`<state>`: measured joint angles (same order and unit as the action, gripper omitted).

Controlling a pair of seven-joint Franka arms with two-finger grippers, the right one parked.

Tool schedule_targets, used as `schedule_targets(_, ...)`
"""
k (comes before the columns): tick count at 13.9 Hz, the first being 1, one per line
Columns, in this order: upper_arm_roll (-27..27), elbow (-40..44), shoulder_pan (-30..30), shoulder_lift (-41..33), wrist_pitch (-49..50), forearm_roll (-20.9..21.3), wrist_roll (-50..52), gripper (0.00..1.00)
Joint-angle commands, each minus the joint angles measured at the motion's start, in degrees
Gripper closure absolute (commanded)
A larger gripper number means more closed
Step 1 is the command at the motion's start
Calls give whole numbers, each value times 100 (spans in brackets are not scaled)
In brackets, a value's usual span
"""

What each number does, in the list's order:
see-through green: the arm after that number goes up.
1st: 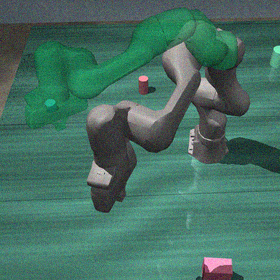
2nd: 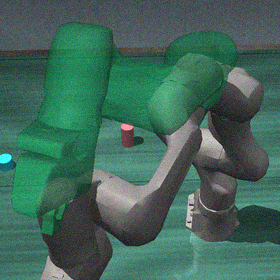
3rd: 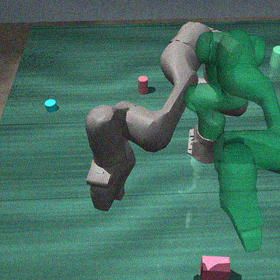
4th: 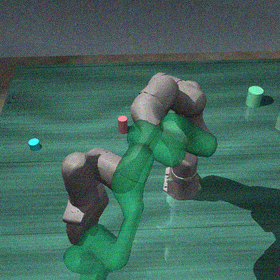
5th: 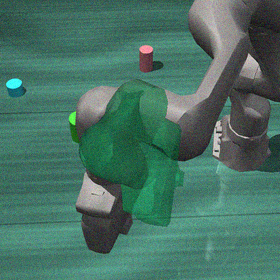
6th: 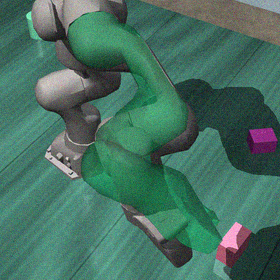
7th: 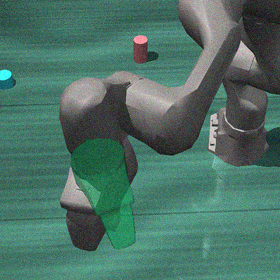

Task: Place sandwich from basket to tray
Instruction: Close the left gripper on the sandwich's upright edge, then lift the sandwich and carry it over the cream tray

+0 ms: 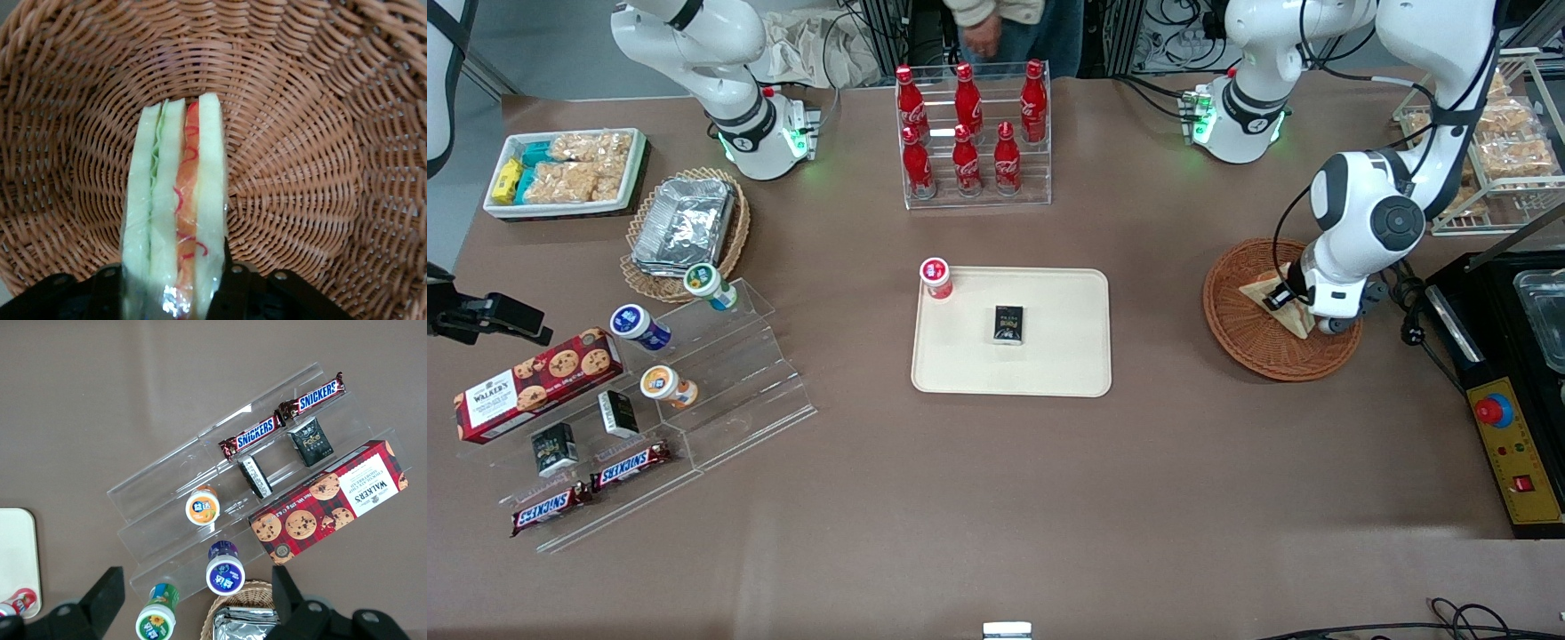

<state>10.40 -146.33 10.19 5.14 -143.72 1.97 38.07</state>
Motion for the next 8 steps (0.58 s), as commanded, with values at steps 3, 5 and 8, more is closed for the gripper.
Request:
schedule_targets(3,295,463,-96,-1171,1666,-3,-159,100)
schedule_targets(5,472,1095,-297,-1498,2791,-91,-439,100)
schedule_targets(8,472,2473,-842,-1429,4137,-749,-766,100)
